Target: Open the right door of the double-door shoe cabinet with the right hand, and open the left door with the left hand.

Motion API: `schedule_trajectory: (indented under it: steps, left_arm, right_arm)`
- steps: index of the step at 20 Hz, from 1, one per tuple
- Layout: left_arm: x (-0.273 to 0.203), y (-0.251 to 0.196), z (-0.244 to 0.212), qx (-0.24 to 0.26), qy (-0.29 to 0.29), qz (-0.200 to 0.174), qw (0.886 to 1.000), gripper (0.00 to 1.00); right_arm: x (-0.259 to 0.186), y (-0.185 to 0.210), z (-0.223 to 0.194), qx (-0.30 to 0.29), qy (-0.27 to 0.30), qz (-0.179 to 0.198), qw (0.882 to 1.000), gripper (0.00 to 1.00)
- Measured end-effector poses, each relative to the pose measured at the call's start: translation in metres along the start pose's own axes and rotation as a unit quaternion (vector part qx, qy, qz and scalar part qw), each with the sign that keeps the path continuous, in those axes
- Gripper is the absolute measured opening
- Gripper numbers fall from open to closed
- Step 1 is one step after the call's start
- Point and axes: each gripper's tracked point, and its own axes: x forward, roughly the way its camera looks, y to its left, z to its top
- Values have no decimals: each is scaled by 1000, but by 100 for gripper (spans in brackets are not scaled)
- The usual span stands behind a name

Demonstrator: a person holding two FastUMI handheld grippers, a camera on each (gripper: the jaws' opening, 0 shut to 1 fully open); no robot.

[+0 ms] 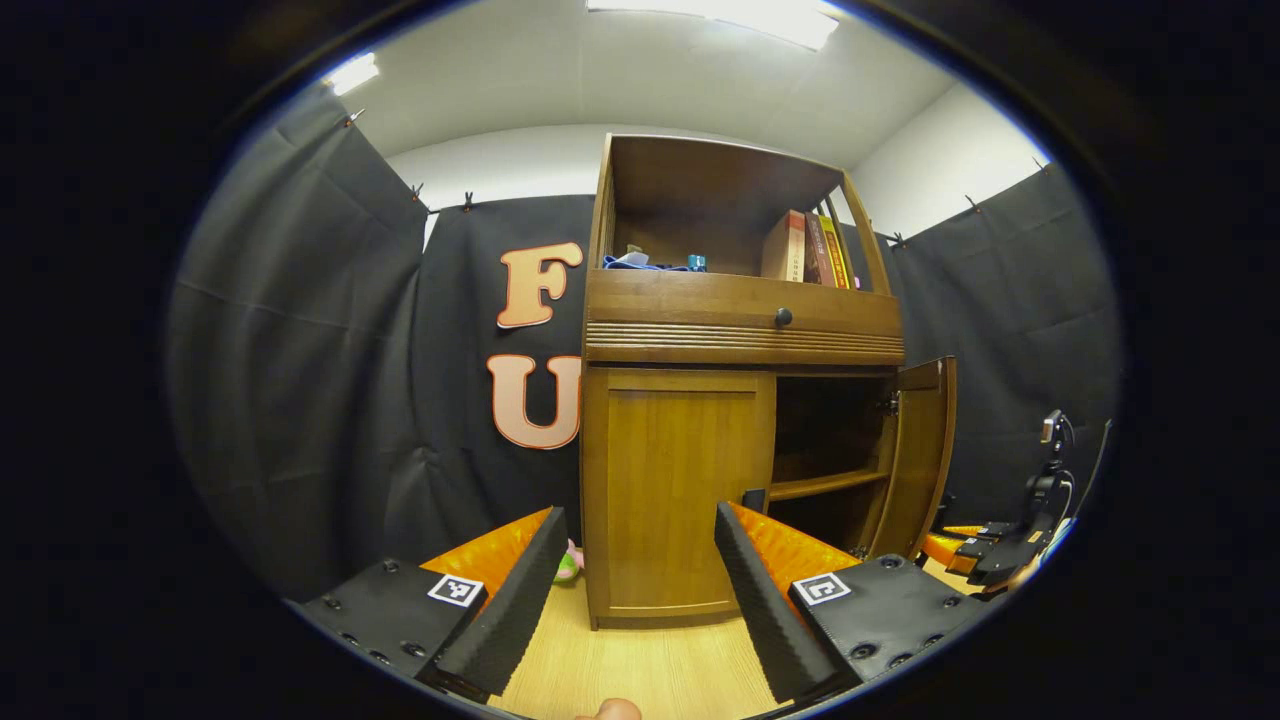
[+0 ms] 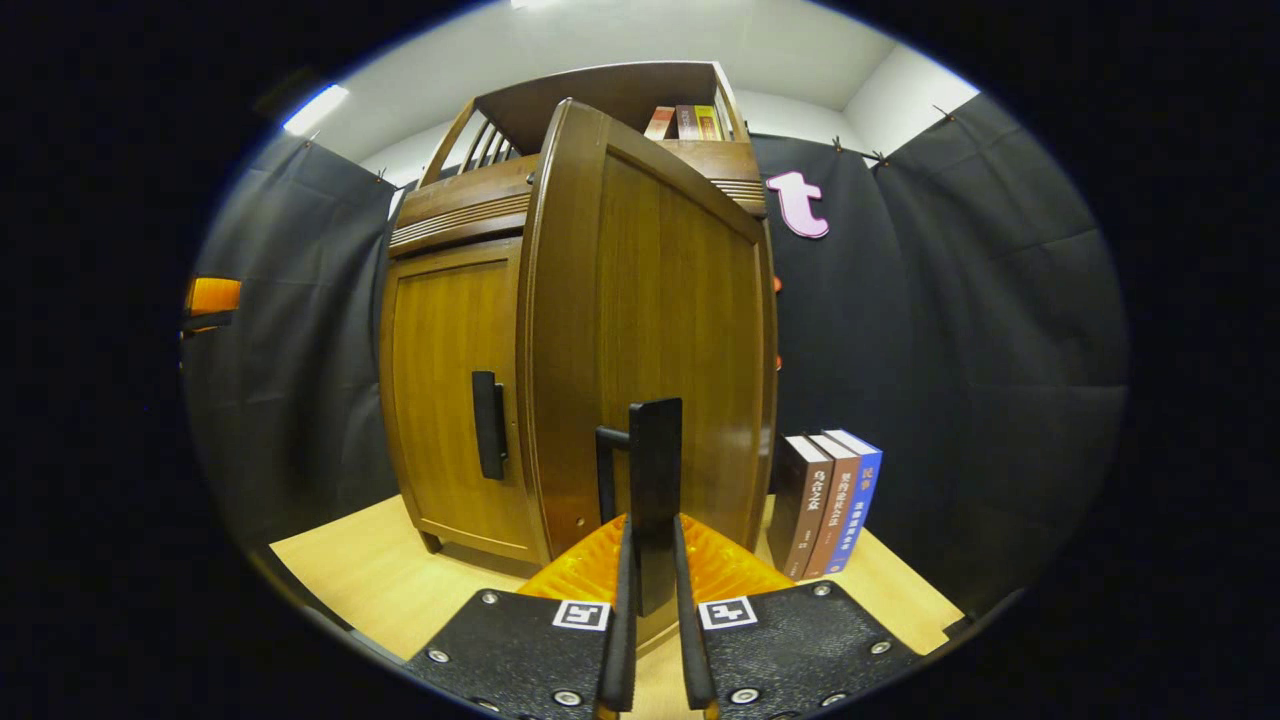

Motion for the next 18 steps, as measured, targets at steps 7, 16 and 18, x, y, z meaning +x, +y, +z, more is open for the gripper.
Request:
schedule_trajectory:
  steps: [7, 16, 18]
  left_arm:
    - [9, -25, -7, 8, 8, -17, 1000, 96]
    - [25, -40, -12, 8, 9, -23, 1000, 95]
    - [30, -46, -15, 11, 15, -27, 999, 96]
  right_arm:
    - [-18, -36, -1, -4, 3, -23, 1000, 11]
    - [-28, -102, -1, 14, 9, -60, 998, 4]
    - [-28, -117, -1, 21, 9, -61, 998, 3]
